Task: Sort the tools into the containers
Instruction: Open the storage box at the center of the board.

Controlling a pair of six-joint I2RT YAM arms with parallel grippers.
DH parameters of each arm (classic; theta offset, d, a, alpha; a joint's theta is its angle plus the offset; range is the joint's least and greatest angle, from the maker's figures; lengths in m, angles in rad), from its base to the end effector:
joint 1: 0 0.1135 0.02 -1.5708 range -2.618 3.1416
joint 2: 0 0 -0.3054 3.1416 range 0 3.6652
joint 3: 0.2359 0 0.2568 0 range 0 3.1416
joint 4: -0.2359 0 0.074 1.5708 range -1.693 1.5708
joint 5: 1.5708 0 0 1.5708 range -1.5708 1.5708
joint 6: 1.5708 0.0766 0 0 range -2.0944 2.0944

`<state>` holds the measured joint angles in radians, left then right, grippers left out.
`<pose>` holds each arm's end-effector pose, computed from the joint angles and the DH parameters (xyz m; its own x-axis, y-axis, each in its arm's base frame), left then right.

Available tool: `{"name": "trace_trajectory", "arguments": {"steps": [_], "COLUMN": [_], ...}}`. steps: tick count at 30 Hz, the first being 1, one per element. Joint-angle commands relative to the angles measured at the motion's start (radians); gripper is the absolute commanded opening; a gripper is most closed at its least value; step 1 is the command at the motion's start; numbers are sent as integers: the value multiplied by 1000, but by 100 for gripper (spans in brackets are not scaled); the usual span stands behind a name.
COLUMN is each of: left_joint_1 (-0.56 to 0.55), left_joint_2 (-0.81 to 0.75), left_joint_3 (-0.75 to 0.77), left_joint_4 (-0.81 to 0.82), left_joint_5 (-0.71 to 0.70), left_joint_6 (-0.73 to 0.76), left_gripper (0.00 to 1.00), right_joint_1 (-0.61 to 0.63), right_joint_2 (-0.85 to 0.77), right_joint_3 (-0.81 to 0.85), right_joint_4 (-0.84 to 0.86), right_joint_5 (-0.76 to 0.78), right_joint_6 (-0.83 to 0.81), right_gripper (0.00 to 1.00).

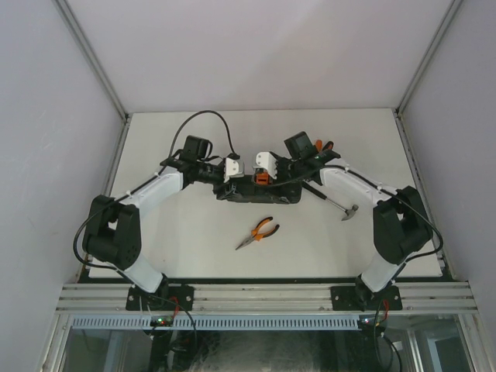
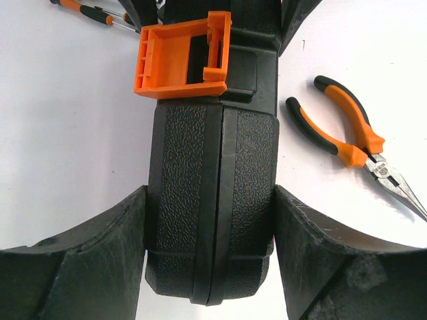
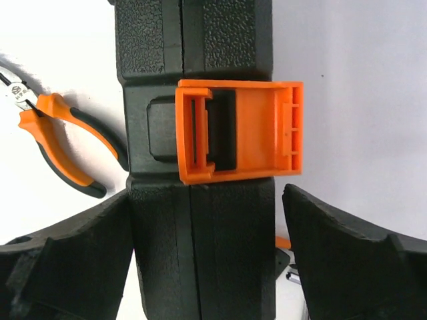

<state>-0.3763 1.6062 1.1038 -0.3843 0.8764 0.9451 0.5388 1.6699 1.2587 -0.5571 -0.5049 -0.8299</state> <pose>0.3097 -0.1857 0.2557 0.1346 0.5045 -0.8528 0.9865 0.0132 0.1635 0.3097 0.2283 0.2564 0.0276 -0.7359 -0.6766 -0.9837 0.1002 -0.1492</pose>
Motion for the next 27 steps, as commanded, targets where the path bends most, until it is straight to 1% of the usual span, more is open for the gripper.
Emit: {"name": "trace_trajectory", "arguments": {"steps": [1,3,4,6,7,8,9,10,11,12,13,17,22,25,27], "left_joint_1": [2,3,3,3,3,2,4,6,8,12,17,46,93,113,116], "left_joint_2": [8,3,2,-7,-14,-25,-39,-52,-66,-80,-92,-144,-208,-247,-274], "left_joint_3": [65,62,60,56,52,46,36,23,10,-2,-11,-46,-114,-143,-145], "left_joint_4": [-35,-31,-24,1,18,40,68,102,145,190,228,374,577,693,724], "left_joint_5": [37,39,39,38,35,29,22,13,3,-5,-9,2,-4,-58,-136], "left_joint_6": [10,10,8,-22,-40,-61,-85,-113,-149,-189,-221,-346,-517,-649,-713], "left_gripper": [0,1,2,9,16,23,30,41,65,76,80,90,94,95,97], "right_joint_1": [10,9,7,-3,-11,-19,-28,-37,-45,-51,-55,-64,-67,-74,-79], "right_joint_2": [28,40,45,49,49,48,45,40,36,33,30,25,25,21,12], "right_joint_3": [52,52,53,54,56,58,58,62,64,65,68,71,73,86,94], "right_joint_4": [-13,-13,-11,-7,-5,0,3,4,6,8,6,4,18,32,46], "right_joint_5": [36,45,46,38,33,28,18,6,0,-5,-6,-13,-19,-30,-47], "right_joint_6": [-26,-23,-21,-6,2,12,20,21,21,36,41,50,79,133,190], "right_gripper": [82,77,72,56,48,42,37,33,31,27,25,22,20,19,19]}}
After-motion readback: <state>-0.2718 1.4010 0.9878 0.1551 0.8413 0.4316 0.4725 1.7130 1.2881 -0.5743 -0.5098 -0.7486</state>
